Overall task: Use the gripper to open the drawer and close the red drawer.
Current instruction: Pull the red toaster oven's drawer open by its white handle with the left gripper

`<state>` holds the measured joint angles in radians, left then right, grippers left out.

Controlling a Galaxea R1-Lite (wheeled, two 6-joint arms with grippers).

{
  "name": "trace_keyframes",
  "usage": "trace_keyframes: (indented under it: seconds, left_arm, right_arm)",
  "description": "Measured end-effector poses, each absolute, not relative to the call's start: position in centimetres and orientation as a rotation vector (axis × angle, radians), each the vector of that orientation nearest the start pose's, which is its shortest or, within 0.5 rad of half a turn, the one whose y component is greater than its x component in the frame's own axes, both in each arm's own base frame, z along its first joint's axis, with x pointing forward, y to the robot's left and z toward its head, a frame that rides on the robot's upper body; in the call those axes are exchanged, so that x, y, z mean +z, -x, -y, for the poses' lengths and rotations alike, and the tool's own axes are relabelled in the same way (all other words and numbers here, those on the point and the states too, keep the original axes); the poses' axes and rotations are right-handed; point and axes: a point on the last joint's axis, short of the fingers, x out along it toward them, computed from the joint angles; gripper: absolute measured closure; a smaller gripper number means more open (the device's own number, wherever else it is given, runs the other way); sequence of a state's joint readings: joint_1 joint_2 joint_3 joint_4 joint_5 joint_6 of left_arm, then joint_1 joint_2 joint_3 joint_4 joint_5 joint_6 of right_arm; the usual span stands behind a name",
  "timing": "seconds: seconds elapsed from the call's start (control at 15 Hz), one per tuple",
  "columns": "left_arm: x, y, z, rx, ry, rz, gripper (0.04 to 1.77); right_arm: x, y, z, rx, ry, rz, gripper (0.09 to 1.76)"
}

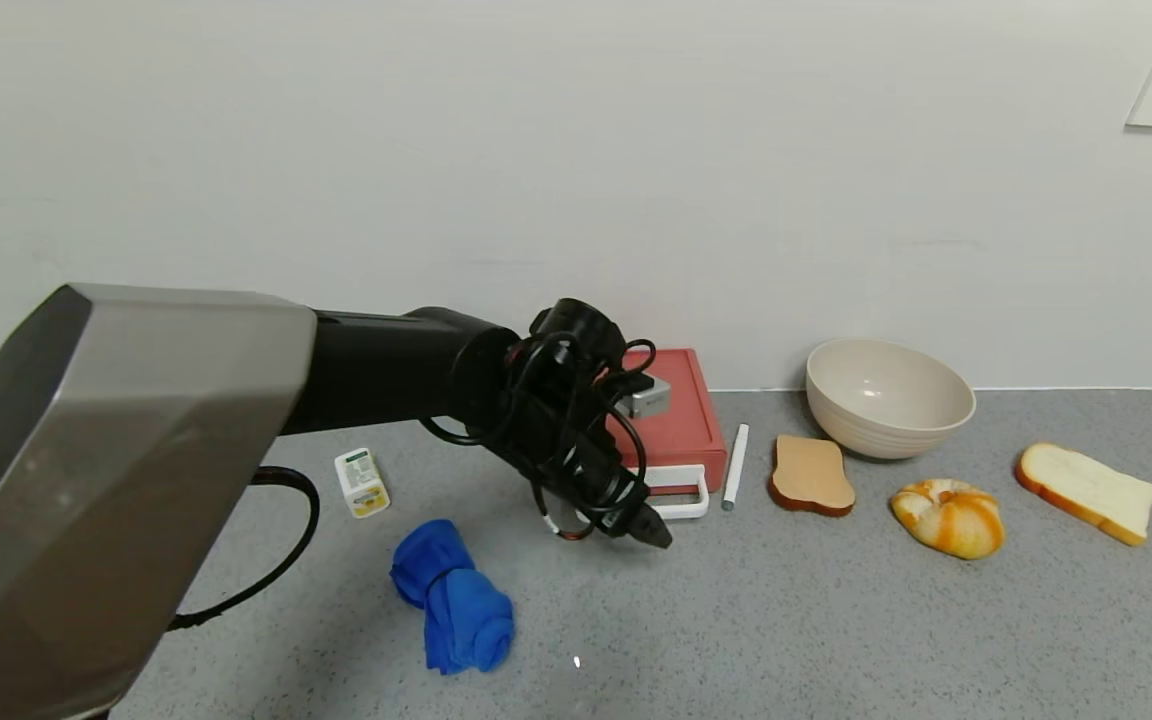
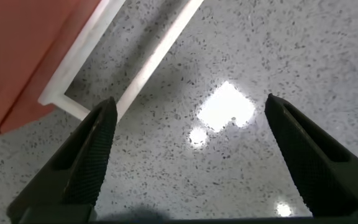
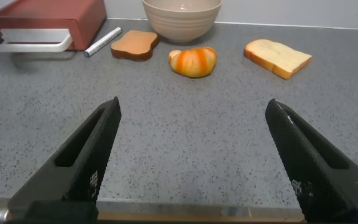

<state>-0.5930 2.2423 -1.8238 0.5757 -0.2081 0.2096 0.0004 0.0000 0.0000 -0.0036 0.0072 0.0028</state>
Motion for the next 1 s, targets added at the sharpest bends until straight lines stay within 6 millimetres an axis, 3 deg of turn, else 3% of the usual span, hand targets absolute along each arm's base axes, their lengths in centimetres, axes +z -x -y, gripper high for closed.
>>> trace_keyframes:
  seconds: [0.4, 1.0]
  left_arm:
    - [13.4, -36.6, 25.3, -0.891, -0.482, -0.848, 0.09]
    - [12.8, -36.3, 26.1, -0.762, -0.706, -0.908, 0.09]
  right_arm:
    - [7.6, 2.3, 0.0, 0.008, -0.003, 0.004, 0.14]
    - [7.6, 2.3, 0.0, 0.008, -0.003, 0.004, 0.14]
